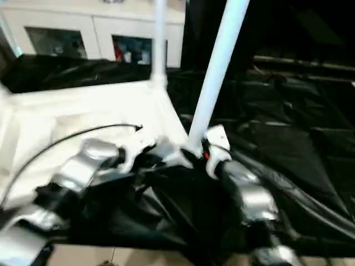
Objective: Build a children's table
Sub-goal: Rotate leg to tighten
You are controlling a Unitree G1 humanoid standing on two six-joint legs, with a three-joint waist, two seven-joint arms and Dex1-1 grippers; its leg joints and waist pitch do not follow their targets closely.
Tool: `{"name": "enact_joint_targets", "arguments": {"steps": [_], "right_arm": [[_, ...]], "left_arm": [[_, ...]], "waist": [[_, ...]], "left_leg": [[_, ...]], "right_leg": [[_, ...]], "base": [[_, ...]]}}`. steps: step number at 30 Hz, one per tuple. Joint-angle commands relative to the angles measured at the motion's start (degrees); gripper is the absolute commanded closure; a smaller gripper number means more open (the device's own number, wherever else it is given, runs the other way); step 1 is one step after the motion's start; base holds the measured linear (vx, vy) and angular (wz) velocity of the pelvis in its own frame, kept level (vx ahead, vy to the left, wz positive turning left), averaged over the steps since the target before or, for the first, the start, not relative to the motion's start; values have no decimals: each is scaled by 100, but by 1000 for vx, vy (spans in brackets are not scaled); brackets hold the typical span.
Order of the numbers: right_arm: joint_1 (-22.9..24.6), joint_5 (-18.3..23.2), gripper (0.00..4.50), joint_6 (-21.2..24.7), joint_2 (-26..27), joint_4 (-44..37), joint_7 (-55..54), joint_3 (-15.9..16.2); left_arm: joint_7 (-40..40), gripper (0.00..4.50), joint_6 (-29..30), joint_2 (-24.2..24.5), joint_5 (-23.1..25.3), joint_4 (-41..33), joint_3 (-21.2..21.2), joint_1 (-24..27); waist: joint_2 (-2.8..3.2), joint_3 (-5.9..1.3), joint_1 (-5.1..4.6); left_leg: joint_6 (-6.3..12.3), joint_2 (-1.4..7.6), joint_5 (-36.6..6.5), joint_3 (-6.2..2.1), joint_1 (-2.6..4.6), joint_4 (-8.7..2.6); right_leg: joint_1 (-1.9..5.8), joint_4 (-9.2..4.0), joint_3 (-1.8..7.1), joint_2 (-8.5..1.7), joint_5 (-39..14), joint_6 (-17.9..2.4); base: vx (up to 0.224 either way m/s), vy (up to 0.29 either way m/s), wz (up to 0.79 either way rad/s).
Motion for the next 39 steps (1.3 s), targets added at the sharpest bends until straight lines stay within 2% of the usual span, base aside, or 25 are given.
{"name": "enact_joint_targets", "arguments": {"steps": [1,3,4,6,10,11,12,14,17,18,20,24,28,31,35,39], "right_arm": [[-171,-72,173,-5,478,589,-413,259],[-246,-161,173,-120,564,677,-195,454],[-264,-203,173,-197,583,671,-117,511],[-322,-100,118,-243,661,732,-97,326],[-386,-99,82,-302,526,762,107,309],[-367,-100,82,-312,445,716,219,332],[-365,-100,58,-313,435,710,233,335],[-302,-118,58,-330,238,587,530,365],[-100,-69,58,-275,-401,122,1347,456],[-100,-69,58,-275,-401,122,1347,456],[-17,-50,58,-306,-672,-64,1698,486],[185,131,58,-182,-1194,-502,2473,488],[346,279,58,-96,-1487,-811,2938,519],[562,478,58,21,-1737,-1190,3352,571],[663,529,58,93,-1829,-1317,3510,584],[687,514,90,120,-1794,-1298,3531,630]], "left_arm": [[447,450,65,-513,-85,106,-20,-199],[516,450,-13,-649,-46,176,-74,-225],[541,450,-60,-711,-29,216,-101,-238],[584,450,-113,-765,-7,310,-105,-276],[506,450,-217,-678,61,411,-113,-305],[443,450,-249,-626,66,403,-118,-295],[436,450,-253,-620,67,402,-119,-294],[258,450,-358,-498,75,371,-142,-263],[-542,450,-760,-110,-31,128,-267,-89],[-542,450,-760,-110,-31,128,-267,-89],[-1059,450,-859,88,-161,-133,-346,61],[-1599,450,-835,417,-285,-471,-400,238],[-1845,450,-898,586,-351,-568,-385,299],[-2053,450,-905,729,-420,-733,-351,392],[-2123,450,-879,801,-452,-801,-333,441],[-2115,450,-878,794,-458,-790,-330,463]], "waist": [[5,-341,3],[7,-348,27],[4,-357,34],[5,-352,39],[8,-342,38],[-9,-339,31],[-3,-347,37],[-9,-348,39],[-7,-361,63],[-13,-367,61],[-9,-379,69],[13,-369,82],[9,-348,122],[2,-345,149],[-8,-345,155],[-5,-348,152]], "left_leg": [[-93,10,-1082,82,46,-361],[-62,12,-1026,81,40,-355],[-14,6,-933,77,21,-347],[77,-7,-850,85,18,-340],[93,8,-1112,85,35,-359],[83,14,-1155,84,34,-365],[99,15,-1139,83,33,-361],[140,11,-1051,80,20,-358],[282,10,-845,81,7,-334],[315,8,-800,87,6,-325],[370,12,-671,82,1,-316],[474,40,-749,100,29,-312],[385,53,-965,95,32,-340],[372,60,-1014,101,46,-343],[366,55,-955,98,28,-343],[308,54,-966,99,33,-345]], "right_leg": [[256,-453,161,-190,-426,-1258],[267,-453,172,-193,-349,-1216],[286,-433,171,-182,-145,-1190],[284,-431,171,-176,46,-1190],[266,-477,172,-189,-361,-1162],[261,-482,173,-189,-423,-1157],[266,-475,174,-188,-381,-1162],[274,-467,167,-181,-244,-1171],[303,-442,167,-178,135,-1194],[304,-432,170,-179,236,-1222],[325,-404,158,-186,454,-1323],[285,-397,162,-172,514,-1460],[282,-422,162,-185,82,-1433],[269,-436,172,-194,-21,-1388],[266,-428,168,-197,-10,-1362],[258,-434,169,-196,-110,-1360]], "base": [[0,0,0],[0,0,0],[0,0,0],[0,0,0],[0,0,0],[0,0,0],[0,0,0],[0,0,0],[0,0,0],[0,0,0],[0,0,0],[0,0,0],[0,0,0],[0,0,0],[0,0,0],[0,0,0]]}}
